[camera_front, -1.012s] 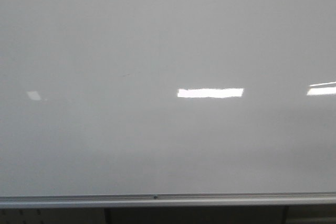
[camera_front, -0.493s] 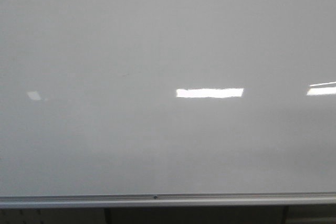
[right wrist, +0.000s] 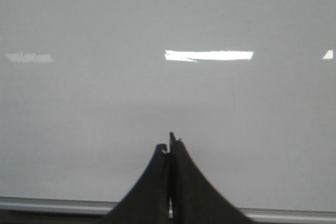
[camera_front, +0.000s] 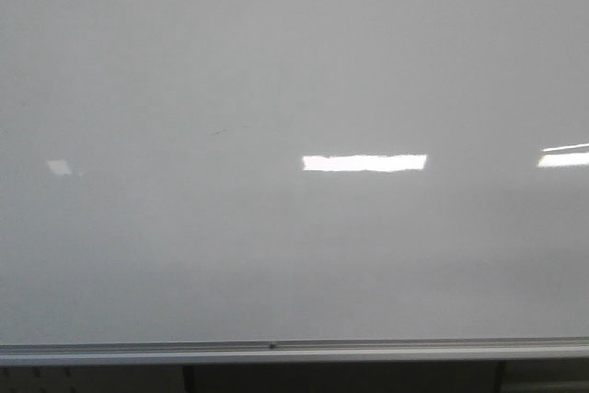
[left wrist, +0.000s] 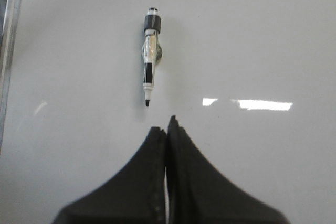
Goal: Write number 0 on whiteboard
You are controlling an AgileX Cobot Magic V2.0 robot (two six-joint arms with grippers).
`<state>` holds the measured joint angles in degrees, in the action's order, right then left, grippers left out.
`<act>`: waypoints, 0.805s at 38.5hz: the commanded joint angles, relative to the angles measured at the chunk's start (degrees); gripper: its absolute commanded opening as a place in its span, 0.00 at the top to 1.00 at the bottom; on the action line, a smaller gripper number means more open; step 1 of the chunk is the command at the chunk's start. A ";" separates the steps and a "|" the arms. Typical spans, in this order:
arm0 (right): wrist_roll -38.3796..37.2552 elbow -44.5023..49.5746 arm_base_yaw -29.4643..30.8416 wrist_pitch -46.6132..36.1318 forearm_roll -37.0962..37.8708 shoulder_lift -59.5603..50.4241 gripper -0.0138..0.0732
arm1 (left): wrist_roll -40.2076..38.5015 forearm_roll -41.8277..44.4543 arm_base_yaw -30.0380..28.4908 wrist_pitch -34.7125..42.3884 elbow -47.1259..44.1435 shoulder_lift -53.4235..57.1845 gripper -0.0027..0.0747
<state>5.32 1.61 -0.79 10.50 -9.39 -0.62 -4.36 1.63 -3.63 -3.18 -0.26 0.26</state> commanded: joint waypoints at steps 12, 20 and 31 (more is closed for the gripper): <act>-0.13 -19.29 -0.04 5.20 -0.05 2.87 0.91 | -0.49 0.80 -0.03 8.31 11.05 -1.05 0.99; -0.38 -30.05 -0.04 10.54 -1.55 15.64 0.91 | -0.39 2.70 -0.03 -5.13 22.30 -11.43 0.99; -0.38 -32.34 -0.04 9.93 -1.97 23.54 0.88 | -0.27 2.90 -0.03 -8.14 25.48 -20.42 0.99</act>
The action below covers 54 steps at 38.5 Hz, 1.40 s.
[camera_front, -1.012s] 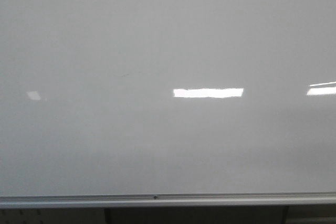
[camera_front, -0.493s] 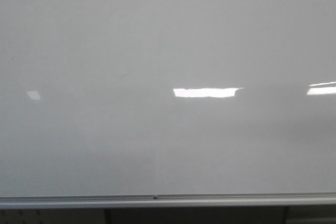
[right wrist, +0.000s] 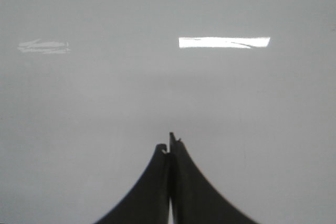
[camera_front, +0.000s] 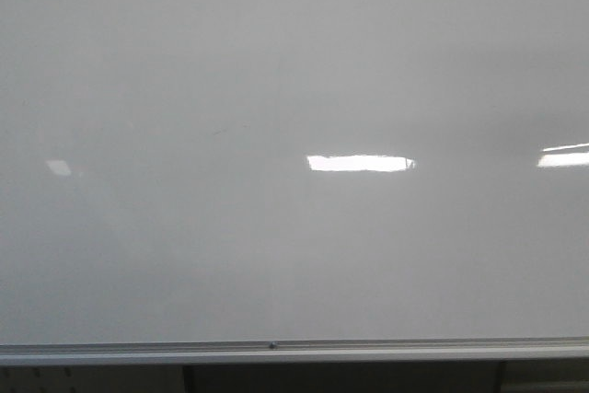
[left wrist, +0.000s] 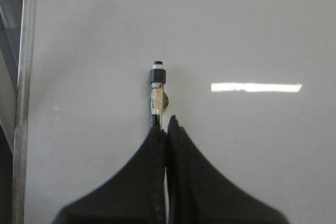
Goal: Write number 0 on whiteboard
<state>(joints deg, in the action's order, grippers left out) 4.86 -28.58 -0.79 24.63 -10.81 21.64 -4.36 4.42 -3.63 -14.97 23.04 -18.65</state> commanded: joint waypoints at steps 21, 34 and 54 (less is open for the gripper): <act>0.08 -2.15 -0.04 -4.21 -0.55 1.28 0.32 | -0.27 0.10 -0.03 2.97 2.08 -1.65 0.10; 0.08 -2.15 -0.04 -4.21 -0.55 1.28 0.32 | -0.27 -0.65 -0.03 2.97 2.08 -1.65 0.23; 0.08 -2.15 -0.04 -4.21 -0.55 1.28 0.32 | -0.27 -0.01 -0.37 -2.11 17.30 -29.23 0.23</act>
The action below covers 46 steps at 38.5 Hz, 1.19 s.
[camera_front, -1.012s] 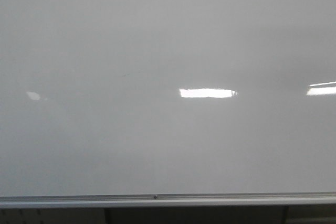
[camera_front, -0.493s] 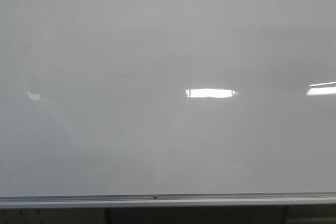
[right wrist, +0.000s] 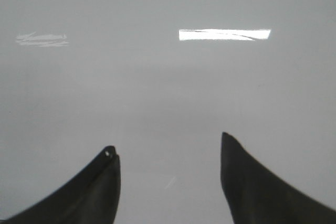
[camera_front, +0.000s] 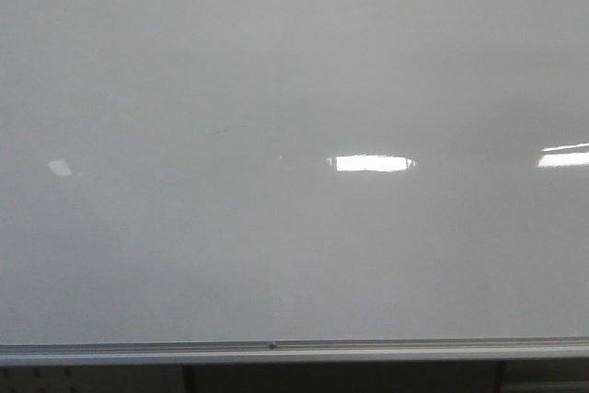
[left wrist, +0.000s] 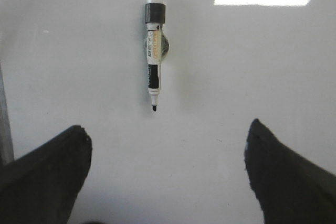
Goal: Write number 0 on whiteboard
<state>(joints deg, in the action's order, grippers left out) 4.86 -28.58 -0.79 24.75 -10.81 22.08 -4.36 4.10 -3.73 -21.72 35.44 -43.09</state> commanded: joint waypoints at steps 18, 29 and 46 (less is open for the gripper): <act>0.08 -2.15 -0.04 -4.34 -0.55 0.84 0.32 | -0.38 6.82 -4.49 11.08 15.54 -29.72 0.23; 0.08 -2.15 -0.04 -4.34 -0.55 0.84 0.32 | -0.38 6.82 -4.95 16.30 18.42 -40.66 0.23; 0.08 -2.15 -0.04 -4.11 -0.55 0.84 0.32 | -0.38 6.71 -4.95 22.29 18.47 -45.98 0.24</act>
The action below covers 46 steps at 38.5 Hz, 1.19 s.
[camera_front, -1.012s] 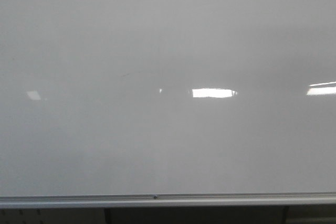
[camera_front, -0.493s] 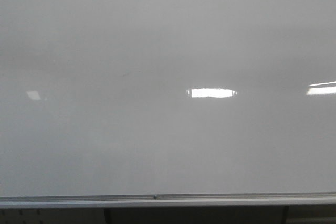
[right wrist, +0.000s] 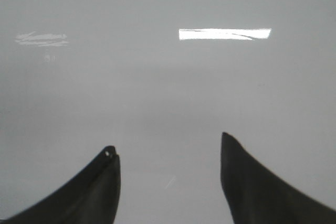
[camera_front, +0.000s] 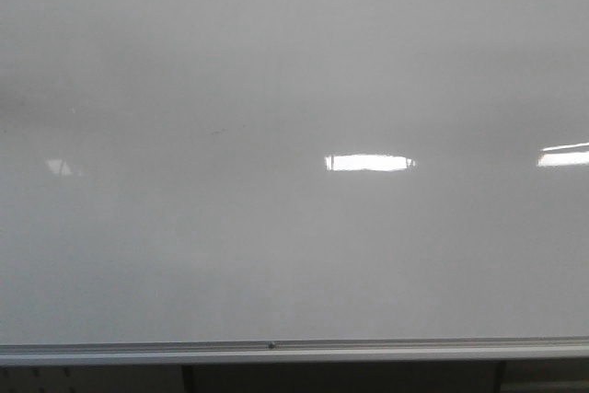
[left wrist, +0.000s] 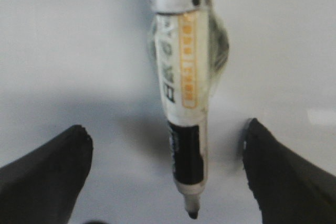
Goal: Write number 0 on whiteboard
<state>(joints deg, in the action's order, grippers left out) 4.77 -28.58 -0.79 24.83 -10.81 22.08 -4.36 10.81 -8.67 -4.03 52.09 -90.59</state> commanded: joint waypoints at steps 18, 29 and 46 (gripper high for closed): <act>0.17 -2.15 -0.04 -4.19 -0.55 0.84 0.32 | -0.38 -1.56 -0.01 0.49 1.82 1.54 0.91; 0.17 -2.15 -0.04 -4.20 -0.62 0.84 0.32 | -0.38 -1.56 2.08 -6.56 2.19 6.65 0.99; 0.17 -7.80 -0.32 8.36 -1.41 6.32 0.32 | 31.61 -36.68 23.50 -40.89 8.16 13.17 0.98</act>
<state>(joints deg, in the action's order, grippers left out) 4.77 -32.33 -0.84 33.22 -11.02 25.53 16.38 -14.72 10.57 -39.95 57.92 -79.51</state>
